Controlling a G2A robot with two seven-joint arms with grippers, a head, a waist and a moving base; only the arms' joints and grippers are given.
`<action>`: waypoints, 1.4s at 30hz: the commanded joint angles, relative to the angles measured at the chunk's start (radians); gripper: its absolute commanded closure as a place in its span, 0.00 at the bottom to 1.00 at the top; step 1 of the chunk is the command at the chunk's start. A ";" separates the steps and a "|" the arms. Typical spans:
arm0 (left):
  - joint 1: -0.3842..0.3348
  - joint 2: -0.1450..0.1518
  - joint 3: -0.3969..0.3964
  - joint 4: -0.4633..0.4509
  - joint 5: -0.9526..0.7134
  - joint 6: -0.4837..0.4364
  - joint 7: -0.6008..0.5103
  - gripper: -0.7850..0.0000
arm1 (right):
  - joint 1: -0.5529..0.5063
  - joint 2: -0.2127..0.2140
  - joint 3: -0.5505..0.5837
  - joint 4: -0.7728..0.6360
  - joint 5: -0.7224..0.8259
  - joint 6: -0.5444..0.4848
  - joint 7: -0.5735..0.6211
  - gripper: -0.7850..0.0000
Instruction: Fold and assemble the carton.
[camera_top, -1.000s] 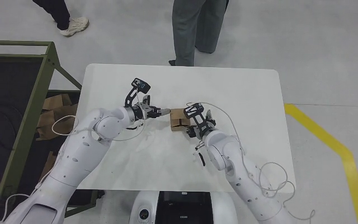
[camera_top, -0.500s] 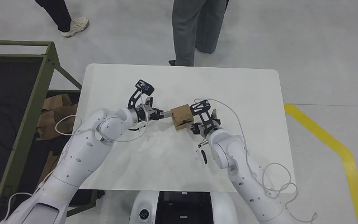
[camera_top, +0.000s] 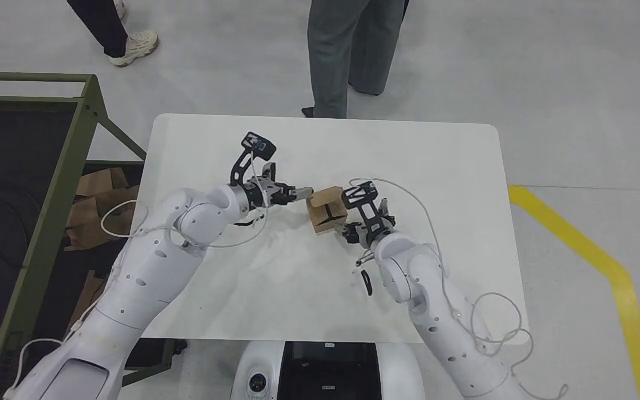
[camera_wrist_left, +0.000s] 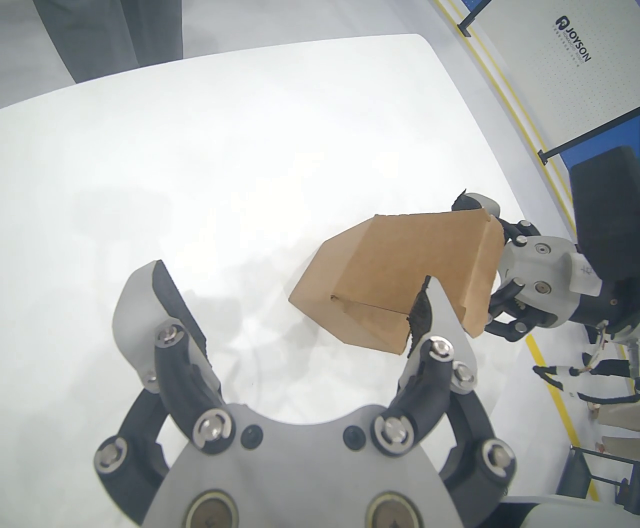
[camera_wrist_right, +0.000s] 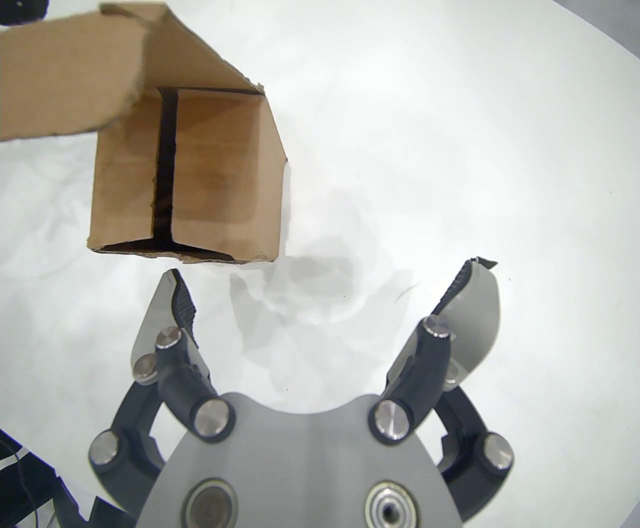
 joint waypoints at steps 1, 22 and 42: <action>-0.002 0.000 -0.004 0.004 -0.001 -0.002 -0.004 0.00 | 0.000 0.000 0.004 0.001 0.001 0.002 0.001 0.00; -0.089 -0.041 0.088 0.119 -0.013 -0.003 -0.026 0.00 | 0.049 -0.016 0.012 0.074 0.048 0.061 0.000 0.00; -0.113 -0.062 0.115 0.166 -0.009 -0.006 -0.035 0.00 | -0.057 0.008 0.097 -0.111 0.077 -0.052 -0.027 0.00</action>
